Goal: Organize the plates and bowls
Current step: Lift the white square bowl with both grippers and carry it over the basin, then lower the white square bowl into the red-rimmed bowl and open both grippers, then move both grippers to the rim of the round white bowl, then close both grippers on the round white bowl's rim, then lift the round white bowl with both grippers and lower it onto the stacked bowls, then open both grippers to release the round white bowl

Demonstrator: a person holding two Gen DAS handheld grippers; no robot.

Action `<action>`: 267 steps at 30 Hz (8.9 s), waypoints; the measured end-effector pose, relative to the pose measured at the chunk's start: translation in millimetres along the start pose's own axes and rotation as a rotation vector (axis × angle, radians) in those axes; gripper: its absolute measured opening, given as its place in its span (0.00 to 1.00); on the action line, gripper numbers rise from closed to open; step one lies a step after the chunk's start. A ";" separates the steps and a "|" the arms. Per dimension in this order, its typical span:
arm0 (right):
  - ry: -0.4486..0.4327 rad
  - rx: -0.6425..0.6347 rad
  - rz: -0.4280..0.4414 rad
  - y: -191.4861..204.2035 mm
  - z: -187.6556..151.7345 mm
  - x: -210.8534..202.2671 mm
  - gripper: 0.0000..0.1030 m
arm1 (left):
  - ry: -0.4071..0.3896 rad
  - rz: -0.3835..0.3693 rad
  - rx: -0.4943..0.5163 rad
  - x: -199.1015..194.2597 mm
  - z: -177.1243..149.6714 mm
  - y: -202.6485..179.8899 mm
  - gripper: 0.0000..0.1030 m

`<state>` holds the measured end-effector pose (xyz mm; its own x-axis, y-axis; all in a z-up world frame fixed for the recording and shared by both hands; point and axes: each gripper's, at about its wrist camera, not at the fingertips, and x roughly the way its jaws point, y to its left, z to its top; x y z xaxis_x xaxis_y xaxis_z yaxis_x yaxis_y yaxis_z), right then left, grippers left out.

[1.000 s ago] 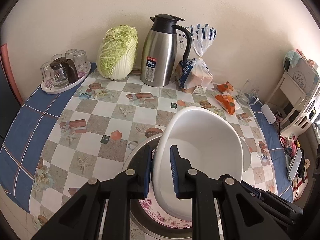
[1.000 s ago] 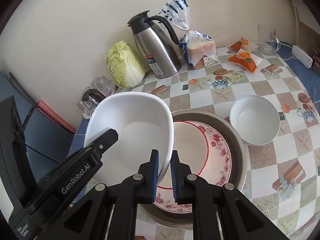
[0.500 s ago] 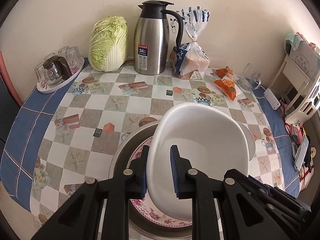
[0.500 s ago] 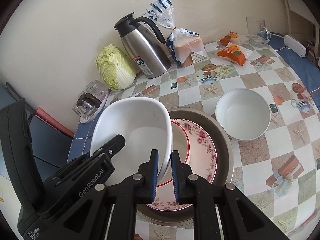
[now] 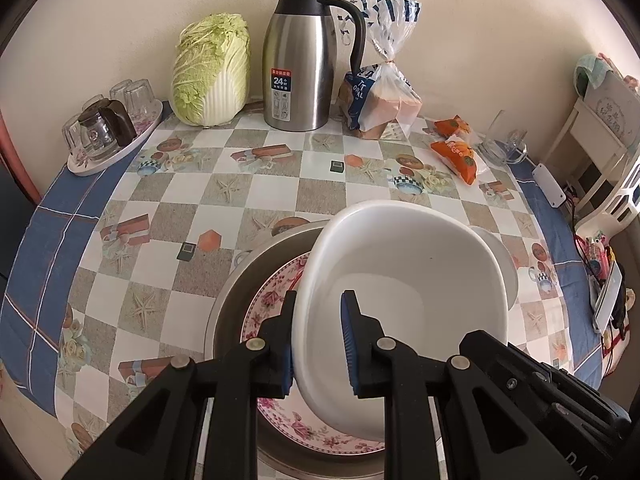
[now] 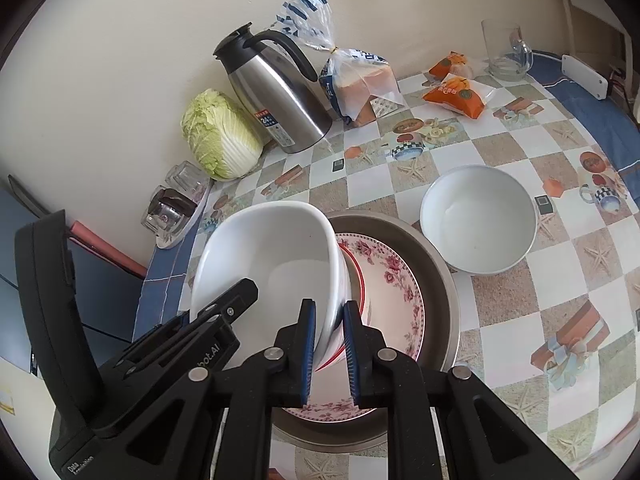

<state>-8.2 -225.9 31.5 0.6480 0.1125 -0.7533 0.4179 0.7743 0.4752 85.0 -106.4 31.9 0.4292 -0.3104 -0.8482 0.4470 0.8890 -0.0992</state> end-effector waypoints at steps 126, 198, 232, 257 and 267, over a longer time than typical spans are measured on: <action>0.052 0.195 -0.223 -171.9 50.5 54.2 0.34 | 0.277 0.106 0.168 151.1 52.2 -165.2 0.28; -0.068 -0.226 -0.041 47.5 9.1 -22.2 0.16 | -0.240 -0.059 -0.227 -76.9 -1.0 29.4 0.15; -0.012 -0.208 -0.147 35.7 8.2 8.6 0.16 | -0.151 -0.148 -0.259 -38.5 -6.9 29.9 0.15; -0.022 -0.231 -0.192 37.7 7.4 12.7 0.19 | -0.110 -0.130 -0.281 -22.5 -10.2 29.3 0.15; -0.014 -0.242 -0.204 38.3 6.3 16.7 0.28 | -0.118 -0.124 -0.295 -24.7 -10.1 32.6 0.15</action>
<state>22.6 -198.3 40.0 0.5753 -0.0676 -0.8151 0.3779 0.9058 0.1916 81.1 -66.3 44.4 0.4815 -0.4438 -0.7558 0.2627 0.8958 -0.3586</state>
